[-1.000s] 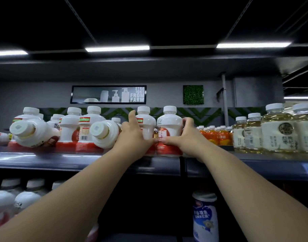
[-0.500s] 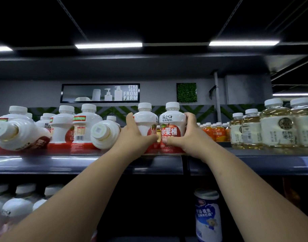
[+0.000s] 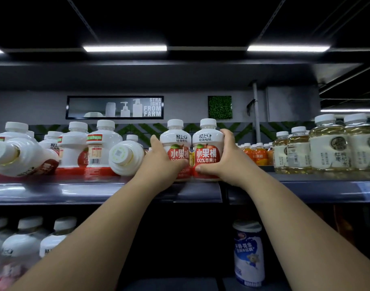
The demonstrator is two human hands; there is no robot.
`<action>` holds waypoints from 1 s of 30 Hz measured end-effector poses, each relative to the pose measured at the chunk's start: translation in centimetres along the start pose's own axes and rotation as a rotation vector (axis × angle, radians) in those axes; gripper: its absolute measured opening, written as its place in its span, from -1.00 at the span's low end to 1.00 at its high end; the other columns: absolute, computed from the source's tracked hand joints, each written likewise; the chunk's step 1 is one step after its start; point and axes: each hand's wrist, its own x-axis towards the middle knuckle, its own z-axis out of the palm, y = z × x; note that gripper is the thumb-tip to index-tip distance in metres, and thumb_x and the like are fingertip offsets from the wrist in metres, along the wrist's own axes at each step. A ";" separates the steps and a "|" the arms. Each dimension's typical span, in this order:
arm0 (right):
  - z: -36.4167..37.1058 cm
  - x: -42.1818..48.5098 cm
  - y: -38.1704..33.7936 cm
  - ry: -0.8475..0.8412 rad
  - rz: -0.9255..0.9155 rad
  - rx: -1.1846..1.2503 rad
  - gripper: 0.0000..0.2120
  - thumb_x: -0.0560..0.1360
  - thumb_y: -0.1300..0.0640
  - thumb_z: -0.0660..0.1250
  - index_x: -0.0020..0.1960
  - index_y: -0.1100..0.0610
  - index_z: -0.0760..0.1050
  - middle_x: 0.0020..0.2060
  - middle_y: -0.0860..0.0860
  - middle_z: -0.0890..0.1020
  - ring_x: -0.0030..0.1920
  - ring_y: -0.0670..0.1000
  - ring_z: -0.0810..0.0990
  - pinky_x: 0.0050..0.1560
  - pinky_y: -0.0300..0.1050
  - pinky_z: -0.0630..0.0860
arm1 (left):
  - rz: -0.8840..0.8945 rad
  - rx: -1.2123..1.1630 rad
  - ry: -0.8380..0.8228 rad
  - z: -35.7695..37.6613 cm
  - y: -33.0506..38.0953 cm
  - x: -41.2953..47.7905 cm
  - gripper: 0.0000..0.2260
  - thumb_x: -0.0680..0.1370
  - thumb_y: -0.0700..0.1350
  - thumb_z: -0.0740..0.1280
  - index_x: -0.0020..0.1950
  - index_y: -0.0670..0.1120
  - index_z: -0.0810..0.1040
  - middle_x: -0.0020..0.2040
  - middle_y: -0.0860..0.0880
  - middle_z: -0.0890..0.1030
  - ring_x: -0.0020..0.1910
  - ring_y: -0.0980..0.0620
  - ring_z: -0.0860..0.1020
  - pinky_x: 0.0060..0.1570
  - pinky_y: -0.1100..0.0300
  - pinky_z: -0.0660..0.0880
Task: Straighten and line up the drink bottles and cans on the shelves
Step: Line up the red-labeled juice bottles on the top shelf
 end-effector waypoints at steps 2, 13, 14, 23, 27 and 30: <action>0.0 -0.1 0.1 0.012 -0.014 -0.028 0.16 0.26 -0.22 0.57 0.54 -0.17 -0.18 0.30 -0.03 0.47 0.14 0.00 0.54 0.15 0.04 0.54 | -0.008 0.003 -0.005 0.1 -0.1 0.0 -0.32 0.40 0.07 0.50 0.37 -0.07 0.23 0.16 -0.04 0.53 0.05 -0.04 0.54 0.05 0.02 0.51; 0.6 -0.5 0.2 0.081 -0.070 -0.153 0.15 0.25 -0.31 0.51 0.53 -0.18 -0.22 0.31 0.01 0.48 0.13 0.04 0.54 0.12 0.09 0.55 | 0.173 0.093 0.047 0.1 -0.1 -1.0 -0.08 0.47 0.01 0.40 0.59 0.08 -0.21 0.49 -0.10 0.22 0.40 -0.08 0.31 0.23 0.09 0.31; 0.7 -0.5 0.3 0.084 -0.074 -0.154 0.15 0.25 -0.32 0.51 0.53 -0.18 -0.22 0.31 0.01 0.48 0.13 0.04 0.54 0.12 0.09 0.55 | 0.175 0.100 0.046 0.0 -0.1 -1.0 -0.08 0.47 0.02 0.40 0.59 0.08 -0.21 0.49 -0.10 0.23 0.40 -0.09 0.32 0.23 0.08 0.32; 0.3 -0.5 0.6 0.104 -0.110 -0.137 0.13 0.29 -0.25 0.50 0.56 -0.14 -0.22 0.26 0.01 0.49 0.07 0.02 0.51 -0.03 -0.05 0.49 | 0.210 0.199 -0.016 -0.1 0.4 -0.8 -0.07 0.47 0.11 0.40 0.59 0.10 -0.22 0.46 -0.14 0.30 0.35 -0.11 0.40 0.29 -0.02 0.39; 0.2 -0.6 0.5 0.080 -0.100 -0.182 0.14 0.30 -0.31 0.46 0.55 -0.14 -0.28 0.31 0.05 0.46 0.15 0.06 0.51 0.09 0.01 0.52 | 0.200 0.198 -0.033 -0.2 0.7 -1.1 -0.07 0.50 0.10 0.38 0.57 0.10 -0.29 0.52 -0.12 0.22 0.39 -0.09 0.37 0.30 0.01 0.39; 0.2 -0.6 0.3 0.125 -0.059 -0.279 0.14 0.29 -0.46 0.34 0.56 -0.10 -0.29 0.44 0.07 0.32 0.38 0.13 0.37 0.33 0.14 0.38 | 0.232 0.242 0.015 -0.3 1.4 -1.9 -0.10 0.54 0.10 0.34 0.58 0.06 -0.31 0.59 -0.09 0.02 0.50 -0.12 0.22 0.35 0.00 0.30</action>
